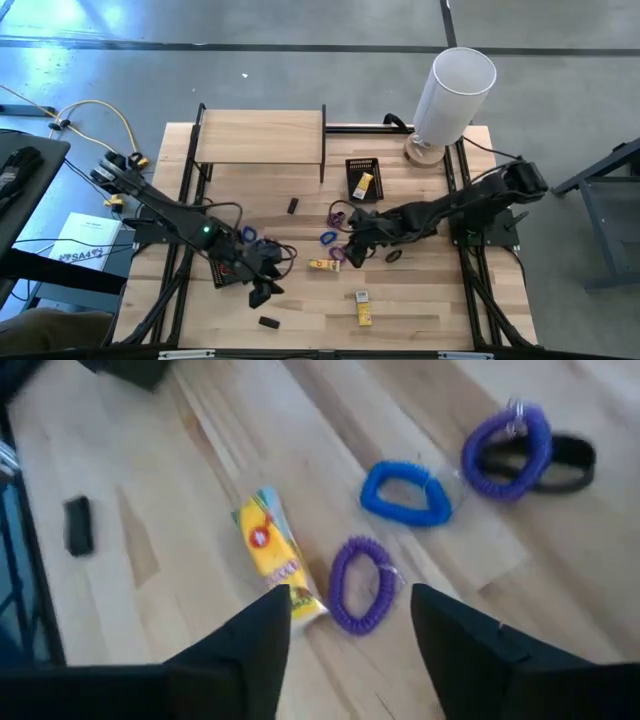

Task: Pick & Place Office Desk Supplies
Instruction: Put the purple spring keychain into the bottom left black bin

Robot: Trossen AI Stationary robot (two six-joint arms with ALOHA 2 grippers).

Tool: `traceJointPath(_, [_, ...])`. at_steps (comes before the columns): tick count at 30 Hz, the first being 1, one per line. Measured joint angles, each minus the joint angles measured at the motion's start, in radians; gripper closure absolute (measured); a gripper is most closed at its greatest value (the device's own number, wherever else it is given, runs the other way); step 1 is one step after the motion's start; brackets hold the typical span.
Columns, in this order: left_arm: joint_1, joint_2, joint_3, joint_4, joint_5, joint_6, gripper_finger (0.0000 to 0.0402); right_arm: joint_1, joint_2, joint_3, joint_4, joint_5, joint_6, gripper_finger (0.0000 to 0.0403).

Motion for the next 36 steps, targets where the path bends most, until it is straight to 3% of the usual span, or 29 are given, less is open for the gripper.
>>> traceJointPath(9, [-0.003,0.034,0.000,0.121,0.001,0.012,0.0197,-0.011,0.124,0.000,0.070,-0.042,0.041,0.0152])
traceJointPath(36, [-0.002,0.035,0.000,0.119,0.001,0.092,0.0197,0.038,0.325,0.005,0.135,0.148,-0.148,0.0159])
